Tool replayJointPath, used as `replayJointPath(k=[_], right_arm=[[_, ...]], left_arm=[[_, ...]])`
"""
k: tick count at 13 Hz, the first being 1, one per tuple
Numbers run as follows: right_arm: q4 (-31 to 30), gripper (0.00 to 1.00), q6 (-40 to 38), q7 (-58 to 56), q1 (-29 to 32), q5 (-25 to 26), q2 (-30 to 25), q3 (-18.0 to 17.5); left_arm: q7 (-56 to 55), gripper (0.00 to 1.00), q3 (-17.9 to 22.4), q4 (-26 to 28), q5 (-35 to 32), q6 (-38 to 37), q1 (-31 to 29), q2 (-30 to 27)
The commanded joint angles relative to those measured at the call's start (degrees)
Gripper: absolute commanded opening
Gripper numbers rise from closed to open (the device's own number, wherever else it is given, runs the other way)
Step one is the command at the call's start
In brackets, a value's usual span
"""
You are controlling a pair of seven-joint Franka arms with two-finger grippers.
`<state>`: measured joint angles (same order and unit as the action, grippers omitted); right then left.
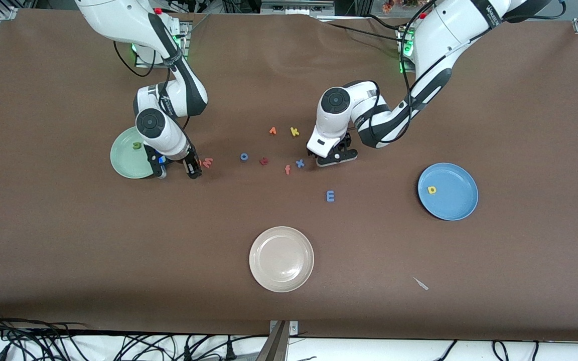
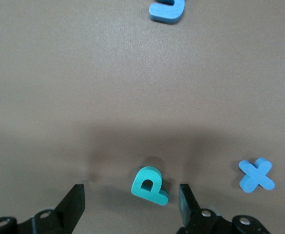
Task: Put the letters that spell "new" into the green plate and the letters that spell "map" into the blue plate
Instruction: 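Grasp the orange e with the right gripper while the left gripper takes p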
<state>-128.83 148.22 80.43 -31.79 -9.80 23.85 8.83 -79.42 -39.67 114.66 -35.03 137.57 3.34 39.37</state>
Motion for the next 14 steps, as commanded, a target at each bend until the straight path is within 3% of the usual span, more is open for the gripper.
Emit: replayJointPath(k=[1, 5, 9, 14], right_arm=[[-0.8, 0.46, 0.9, 1.0, -0.5, -0.8, -0.3, -0.1], [-0.8, 0.23, 1.2, 1.7, -0.5, -0.8, -0.3, -0.2], [-0.4, 0.12, -3.3, -1.6, -0.3, -0.7, -3.8, 0.3], [-0.2, 0.12, -18.8, -21.8, -0.3, -0.8, -13.1, 10.6]], left_arm=[[-1.7, 0.72, 0.3, -1.2, -2.0, 0.1, 1.4, 0.9], [-1.6, 0.53, 0.5, -2.3, -2.0, 0.1, 1.5, 1.8], [-1.0, 0.35, 0.7, -3.5, -2.1, 0.1, 1.5, 2.8], [0.3, 0.12, 0.6, -3.6, -2.1, -0.4, 0.8, 2.6]])
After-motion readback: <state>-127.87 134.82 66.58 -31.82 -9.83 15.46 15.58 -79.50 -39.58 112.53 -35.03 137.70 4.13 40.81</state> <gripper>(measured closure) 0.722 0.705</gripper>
